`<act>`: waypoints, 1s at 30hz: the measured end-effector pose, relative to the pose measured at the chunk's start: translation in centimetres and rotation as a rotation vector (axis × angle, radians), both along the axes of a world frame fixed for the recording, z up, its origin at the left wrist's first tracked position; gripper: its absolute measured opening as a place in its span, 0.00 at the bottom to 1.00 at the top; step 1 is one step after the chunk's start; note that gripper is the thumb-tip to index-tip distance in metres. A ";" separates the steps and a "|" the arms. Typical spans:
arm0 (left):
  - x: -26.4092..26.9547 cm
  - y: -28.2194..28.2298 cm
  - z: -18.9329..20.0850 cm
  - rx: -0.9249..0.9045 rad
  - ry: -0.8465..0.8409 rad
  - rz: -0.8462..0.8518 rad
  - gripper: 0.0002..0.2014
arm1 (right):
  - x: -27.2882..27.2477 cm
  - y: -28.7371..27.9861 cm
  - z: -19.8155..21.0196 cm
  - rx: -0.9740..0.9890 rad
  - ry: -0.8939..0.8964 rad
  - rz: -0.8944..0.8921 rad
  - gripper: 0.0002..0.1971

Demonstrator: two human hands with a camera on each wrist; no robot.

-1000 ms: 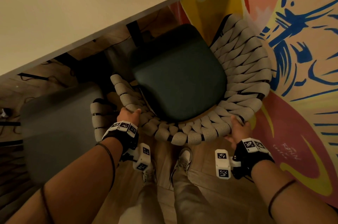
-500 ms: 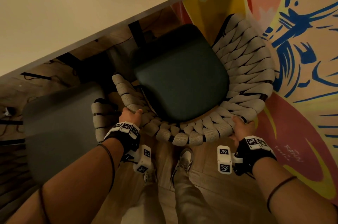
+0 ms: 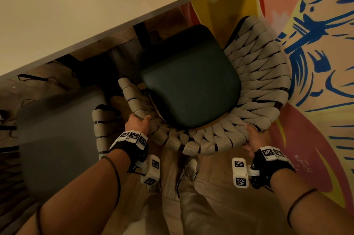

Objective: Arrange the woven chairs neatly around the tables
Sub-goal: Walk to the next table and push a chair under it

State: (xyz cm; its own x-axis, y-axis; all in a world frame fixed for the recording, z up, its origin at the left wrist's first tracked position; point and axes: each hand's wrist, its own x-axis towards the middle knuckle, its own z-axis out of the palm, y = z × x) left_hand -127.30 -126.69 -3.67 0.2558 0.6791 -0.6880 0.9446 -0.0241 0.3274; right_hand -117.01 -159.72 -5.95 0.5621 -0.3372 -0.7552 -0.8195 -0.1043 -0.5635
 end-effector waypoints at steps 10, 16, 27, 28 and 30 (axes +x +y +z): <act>0.0 -0.1 0.0 -0.002 0.005 -0.019 0.28 | 0.5 -0.6 -0.9 0.061 -0.035 -0.047 0.29; -0.2 0.0 -0.3 -0.007 -0.025 -0.023 0.28 | 0.4 -0.8 -1.1 0.085 -0.047 -0.045 0.30; -1.0 0.3 0.0 -0.017 -0.027 -0.088 0.29 | -2.2 0.3 -1.0 0.033 -0.069 0.087 0.13; -1.4 0.4 0.3 -0.015 -0.033 -0.108 0.28 | -2.8 0.7 -0.9 0.051 -0.085 0.075 0.11; -2.5 0.5 1.3 -0.007 -0.056 -0.141 0.25 | -4.4 1.8 -0.4 0.099 -0.073 0.045 0.20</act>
